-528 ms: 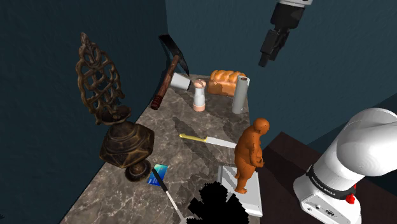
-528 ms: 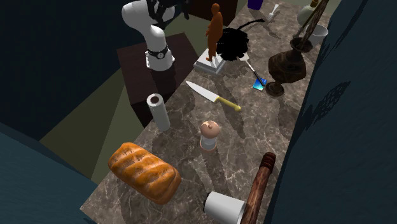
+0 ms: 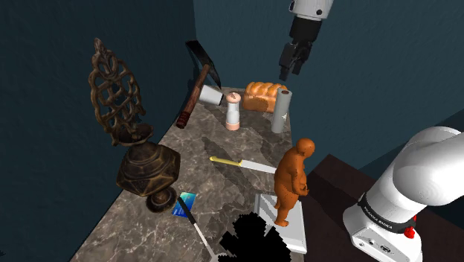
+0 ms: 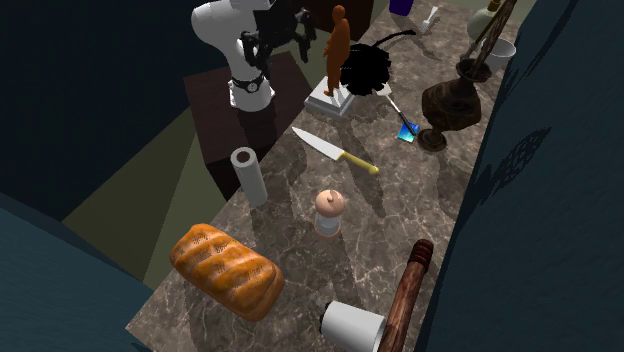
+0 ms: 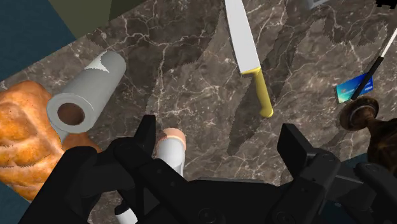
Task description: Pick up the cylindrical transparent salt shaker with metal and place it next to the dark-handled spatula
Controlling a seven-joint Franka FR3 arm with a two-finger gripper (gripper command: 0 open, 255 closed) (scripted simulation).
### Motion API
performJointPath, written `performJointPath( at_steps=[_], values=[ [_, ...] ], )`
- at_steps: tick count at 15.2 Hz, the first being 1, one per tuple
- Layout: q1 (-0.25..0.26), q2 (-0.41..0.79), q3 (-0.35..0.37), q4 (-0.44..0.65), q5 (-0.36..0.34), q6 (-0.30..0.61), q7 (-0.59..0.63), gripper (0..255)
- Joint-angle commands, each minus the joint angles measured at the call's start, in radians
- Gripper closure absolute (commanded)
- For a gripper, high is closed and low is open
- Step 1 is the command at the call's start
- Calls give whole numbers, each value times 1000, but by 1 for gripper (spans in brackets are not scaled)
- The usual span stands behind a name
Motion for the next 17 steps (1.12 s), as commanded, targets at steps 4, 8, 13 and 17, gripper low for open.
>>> performJointPath(
  at_steps=[4,8,13,17],
  values=[
    [-6,196,3,85,9,90,7,0],
    [-10,354,2,178,14,138,11,0],
    [-14,556,-2,324,20,171,17,0],
    [-16,720,-5,466,24,176,23,0]
  ],
)
